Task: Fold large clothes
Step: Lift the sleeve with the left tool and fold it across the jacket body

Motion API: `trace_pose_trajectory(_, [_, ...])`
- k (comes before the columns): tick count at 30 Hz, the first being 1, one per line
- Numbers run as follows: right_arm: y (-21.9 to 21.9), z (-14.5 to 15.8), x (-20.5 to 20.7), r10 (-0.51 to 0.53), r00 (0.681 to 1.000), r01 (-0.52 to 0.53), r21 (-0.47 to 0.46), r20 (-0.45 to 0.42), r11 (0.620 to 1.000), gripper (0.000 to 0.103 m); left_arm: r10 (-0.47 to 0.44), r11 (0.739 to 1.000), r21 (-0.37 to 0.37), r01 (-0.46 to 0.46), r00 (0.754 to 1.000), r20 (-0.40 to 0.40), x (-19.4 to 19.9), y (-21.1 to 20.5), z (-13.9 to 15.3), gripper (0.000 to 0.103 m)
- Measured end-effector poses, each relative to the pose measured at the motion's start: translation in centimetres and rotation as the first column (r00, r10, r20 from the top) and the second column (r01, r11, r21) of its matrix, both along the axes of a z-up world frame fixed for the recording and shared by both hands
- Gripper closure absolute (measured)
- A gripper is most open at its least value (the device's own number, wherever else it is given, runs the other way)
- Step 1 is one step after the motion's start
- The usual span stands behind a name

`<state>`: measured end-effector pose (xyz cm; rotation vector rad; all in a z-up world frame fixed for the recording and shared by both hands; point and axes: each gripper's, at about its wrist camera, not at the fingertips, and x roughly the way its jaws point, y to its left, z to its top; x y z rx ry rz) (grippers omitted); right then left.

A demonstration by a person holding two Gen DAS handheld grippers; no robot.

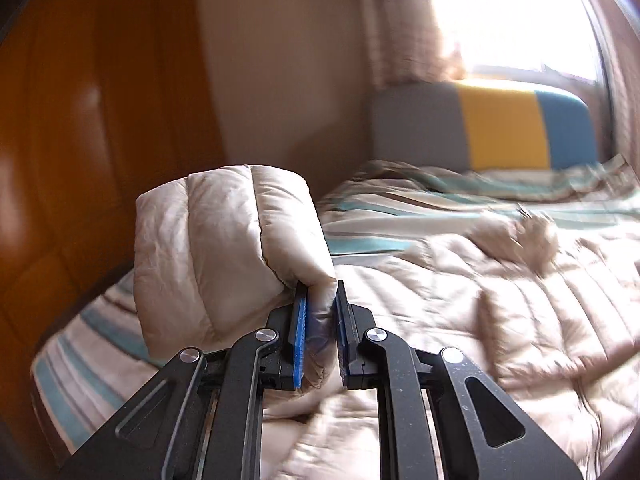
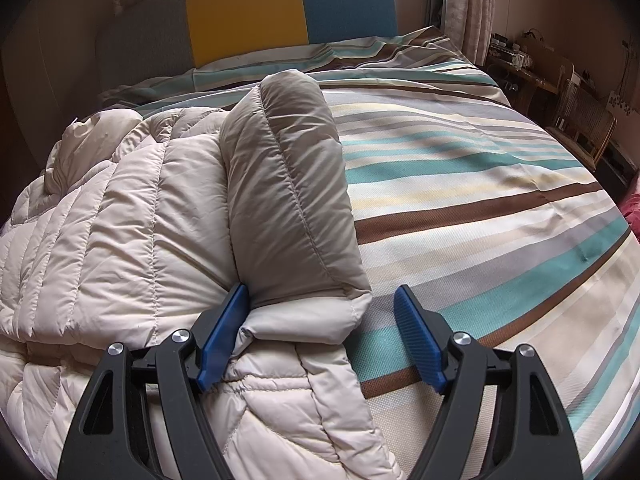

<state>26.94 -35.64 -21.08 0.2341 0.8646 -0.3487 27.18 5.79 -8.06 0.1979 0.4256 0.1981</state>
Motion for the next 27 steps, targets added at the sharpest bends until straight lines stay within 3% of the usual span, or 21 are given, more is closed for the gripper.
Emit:
trace_pose_trajectory(9, [0.0,0.0,0.0,0.0,1.0,0.0,0.0,0.0,1.0,0.028,-0.162,0.978,0.122,0.171,0.984,-0.079,-0.4,-8.4,-2.1,0.09])
trace_pose_trajectory(16, [0.0,0.0,0.0,0.0,1.0,0.0,0.001,0.0,1.0,0.028,-0.247,0.958,0.109,0.266,0.955,-0.166,0.2,-12.8,-3.9,0.09])
trace_pose_trajectory(25, [-0.2,0.0,-0.1,0.0,1.0,0.0,0.003,0.001,1.0,0.028,-0.315,0.9,0.206,0.383,0.901,-0.297,0.7,-17.5,-7.5,0.09])
trace_pose_trajectory(27, [-0.2,0.0,-0.1,0.0,1.0,0.0,0.004,0.001,1.0,0.028,-0.32,0.887,0.226,0.403,0.889,-0.328,0.9,-18.1,-8.2,0.083])
